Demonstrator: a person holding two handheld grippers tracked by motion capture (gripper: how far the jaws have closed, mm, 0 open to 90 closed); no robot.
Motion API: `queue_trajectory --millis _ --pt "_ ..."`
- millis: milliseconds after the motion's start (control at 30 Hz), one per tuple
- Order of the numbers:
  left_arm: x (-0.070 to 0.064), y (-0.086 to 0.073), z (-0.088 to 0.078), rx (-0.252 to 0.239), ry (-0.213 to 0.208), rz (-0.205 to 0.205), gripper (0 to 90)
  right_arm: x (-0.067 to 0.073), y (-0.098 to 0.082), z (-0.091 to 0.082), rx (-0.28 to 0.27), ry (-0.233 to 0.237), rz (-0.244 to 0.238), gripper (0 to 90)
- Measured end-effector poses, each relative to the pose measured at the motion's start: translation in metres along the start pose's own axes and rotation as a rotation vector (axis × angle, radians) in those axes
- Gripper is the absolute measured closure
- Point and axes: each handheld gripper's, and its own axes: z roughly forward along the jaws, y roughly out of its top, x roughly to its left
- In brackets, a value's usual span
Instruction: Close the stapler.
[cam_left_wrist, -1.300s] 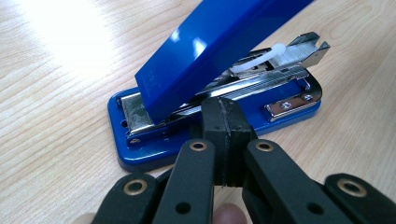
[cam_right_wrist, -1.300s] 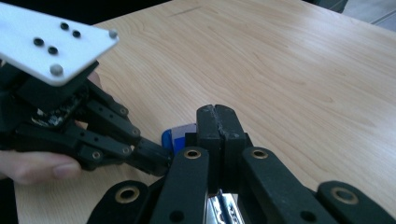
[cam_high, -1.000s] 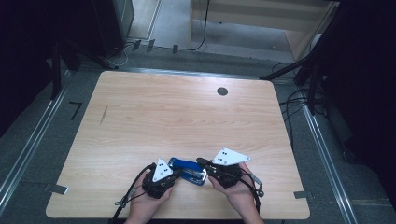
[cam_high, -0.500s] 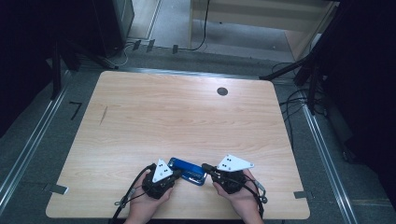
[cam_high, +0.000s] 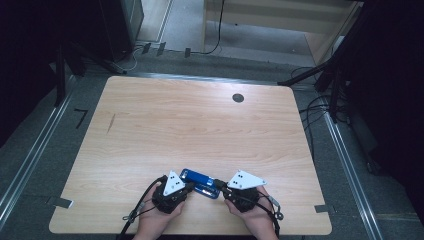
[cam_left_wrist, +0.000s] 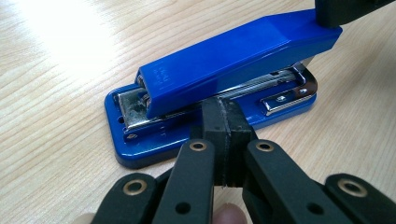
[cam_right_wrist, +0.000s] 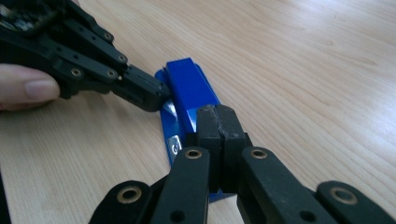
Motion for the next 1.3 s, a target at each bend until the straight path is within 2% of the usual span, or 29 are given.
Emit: queue_trajectory --millis 100,167,267,367,467,567,667,867,1100,1200,1300 --pt "0.0 0.0 0.0 0.0 0.0 0.001 90.0 -0.001 -0.001 -0.001 -0.003 -0.002 0.011 90.0" --pt "0.0 0.0 0.0 0.001 -0.001 0.001 90.0 -0.003 -0.001 0.0 0.024 0.007 0.051 90.0" --pt "0.0 0.0 0.0 0.001 -0.002 0.0 90.0 -0.004 -0.004 0.0 0.002 0.022 0.082 90.0" --pt "0.0 0.0 0.0 0.002 -0.001 0.001 90.0 -0.002 -0.006 -0.001 -0.009 0.018 0.08 90.0" --pt "0.0 0.0 0.0 0.003 0.0 0.004 90.0 0.001 -0.006 0.0 -0.007 -0.004 0.055 90.0" --pt "0.0 0.0 0.0 0.001 0.001 0.008 90.0 0.0 -0.006 0.0 -0.006 0.003 0.059 90.0" --pt "0.0 0.0 0.0 0.001 0.001 0.007 90.0 0.004 -0.006 0.001 0.0 -0.029 0.028 90.0" --pt "0.0 0.0 0.0 0.002 0.001 0.009 90.0 0.008 -0.006 0.001 0.001 -0.056 0.006 90.0" --pt "0.0 0.0 0.0 0.004 0.001 0.003 90.0 0.009 -0.006 0.001 0.0 -0.059 0.01 90.0" --pt "0.001 0.0 0.0 0.001 -0.005 -0.005 90.0 0.006 -0.005 -0.001 -0.011 -0.037 0.048 90.0" --pt "0.001 0.0 0.0 0.001 -0.004 -0.004 90.0 0.004 -0.004 -0.003 -0.033 -0.04 0.062 90.0"
